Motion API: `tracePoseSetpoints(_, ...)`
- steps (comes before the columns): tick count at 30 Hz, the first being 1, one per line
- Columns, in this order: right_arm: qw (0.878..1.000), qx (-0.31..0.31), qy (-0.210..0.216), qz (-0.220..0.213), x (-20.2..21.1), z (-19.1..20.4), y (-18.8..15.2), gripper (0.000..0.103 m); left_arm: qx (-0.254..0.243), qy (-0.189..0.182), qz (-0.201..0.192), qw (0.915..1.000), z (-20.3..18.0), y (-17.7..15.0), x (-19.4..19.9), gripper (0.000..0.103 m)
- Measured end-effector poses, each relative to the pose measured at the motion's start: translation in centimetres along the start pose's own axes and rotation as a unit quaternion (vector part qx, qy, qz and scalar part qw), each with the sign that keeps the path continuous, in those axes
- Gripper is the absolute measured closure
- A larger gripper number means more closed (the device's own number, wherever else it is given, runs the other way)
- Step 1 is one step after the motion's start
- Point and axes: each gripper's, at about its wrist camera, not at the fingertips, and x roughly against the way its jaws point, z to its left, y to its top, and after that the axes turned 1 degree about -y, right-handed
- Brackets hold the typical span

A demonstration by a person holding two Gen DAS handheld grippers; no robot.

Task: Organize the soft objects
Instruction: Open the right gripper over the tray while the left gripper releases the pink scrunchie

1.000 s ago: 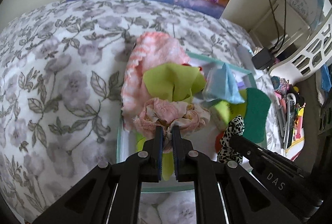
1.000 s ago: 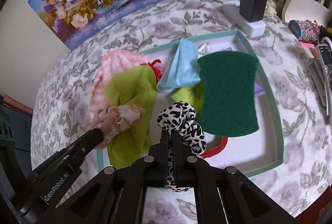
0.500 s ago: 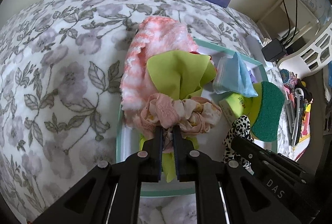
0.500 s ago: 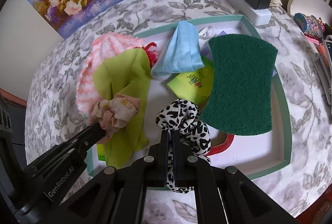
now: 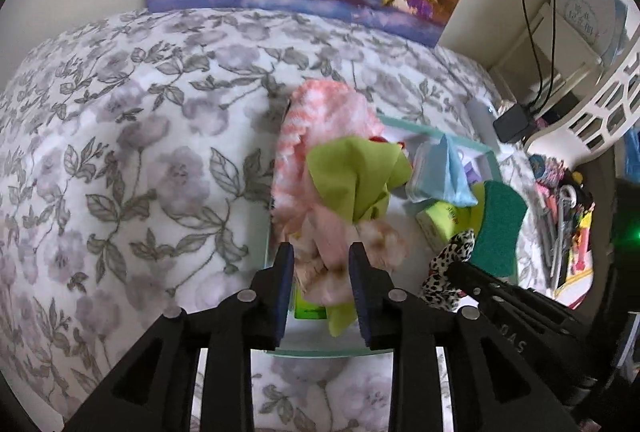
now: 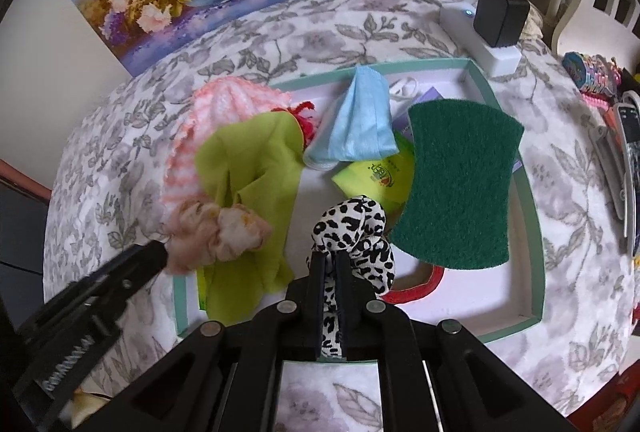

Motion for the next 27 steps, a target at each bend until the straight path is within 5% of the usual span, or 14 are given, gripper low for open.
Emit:
tracePoseSetpoints(8, 1.000, 0.008, -0.005, -0.008, 0.5, 0.3, 0.0, 0.078, 0.025, 0.023, -0.002, 0.9994, 1.6, 0.1, 0.0, 0.062)
tracePoseSetpoints(10, 1.000, 0.010, -0.004, -0.011, 0.7, 0.4, 0.0, 0.077, 0.032, 0.033, -0.002, 0.9989, 2.2, 0.1, 0.0, 0.049)
tracePoseSetpoints(16, 1.000, 0.018, -0.007, -0.007, 0.5, 0.7, -0.1, 0.075, 0.034, 0.078, 0.004, 0.9963, 3.3, 0.2, -0.5, 0.039)
tracePoseSetpoints(21, 1.000, 0.022, -0.005, -0.002, 0.2, 0.9, -0.2, 0.053, 0.043, 0.114, 0.009, 0.9925, 4.3, 0.0, -1.1, 0.016)
tracePoseSetpoints(27, 1.000, 0.021, -0.010, -0.008, 0.4, 0.8, -0.2, 0.033, 0.062, 0.136, 0.008, 0.9886, 5.7, -0.2, -1.2, 0.010)
